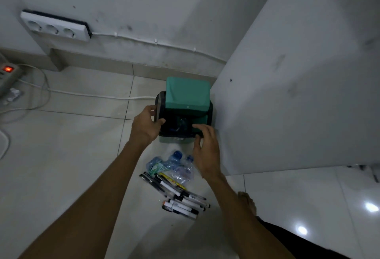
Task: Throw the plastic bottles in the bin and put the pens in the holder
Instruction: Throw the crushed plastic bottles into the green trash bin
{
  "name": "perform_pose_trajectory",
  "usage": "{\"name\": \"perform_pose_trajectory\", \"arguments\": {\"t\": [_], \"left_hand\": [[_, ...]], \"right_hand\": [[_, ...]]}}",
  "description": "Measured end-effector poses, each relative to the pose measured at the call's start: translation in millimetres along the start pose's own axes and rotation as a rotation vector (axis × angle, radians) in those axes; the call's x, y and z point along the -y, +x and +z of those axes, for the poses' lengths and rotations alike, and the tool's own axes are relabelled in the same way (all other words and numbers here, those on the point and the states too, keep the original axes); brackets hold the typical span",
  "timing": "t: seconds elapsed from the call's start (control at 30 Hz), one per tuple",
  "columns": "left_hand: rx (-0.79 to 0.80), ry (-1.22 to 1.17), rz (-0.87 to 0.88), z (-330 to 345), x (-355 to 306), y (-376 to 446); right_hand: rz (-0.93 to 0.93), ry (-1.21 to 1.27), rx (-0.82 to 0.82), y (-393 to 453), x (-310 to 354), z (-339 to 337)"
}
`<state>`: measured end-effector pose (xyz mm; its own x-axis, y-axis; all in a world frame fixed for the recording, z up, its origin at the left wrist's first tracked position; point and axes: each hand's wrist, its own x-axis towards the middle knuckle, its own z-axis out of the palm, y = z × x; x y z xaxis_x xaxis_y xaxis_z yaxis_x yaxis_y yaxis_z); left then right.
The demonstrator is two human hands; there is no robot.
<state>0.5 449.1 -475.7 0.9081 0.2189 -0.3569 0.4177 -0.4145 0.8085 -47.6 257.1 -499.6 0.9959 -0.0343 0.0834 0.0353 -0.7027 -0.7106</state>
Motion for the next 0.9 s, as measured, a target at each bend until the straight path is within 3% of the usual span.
{"name": "perform_pose_trajectory", "arguments": {"t": [0.27,0.63,0.77,0.9], "left_hand": [[-0.09,0.005,0.103,-60.3,-68.1,-87.4],[-0.3,-0.336,0.268,-156.4,-212.7,-214.0],[-0.309,-0.361,0.363,-163.0,-266.9,-246.6],[-0.279,-0.326,0.439,-143.2,-313.1,-267.7]], "right_hand": [[-0.052,0.125,-0.057,1.6,118.3,-72.3],[-0.327,0.263,-0.161,-16.8,297.7,-213.8],[-0.396,0.252,-0.232,-18.5,325.7,-274.2],[-0.374,0.227,-0.3,-17.9,311.8,-337.9]]}}
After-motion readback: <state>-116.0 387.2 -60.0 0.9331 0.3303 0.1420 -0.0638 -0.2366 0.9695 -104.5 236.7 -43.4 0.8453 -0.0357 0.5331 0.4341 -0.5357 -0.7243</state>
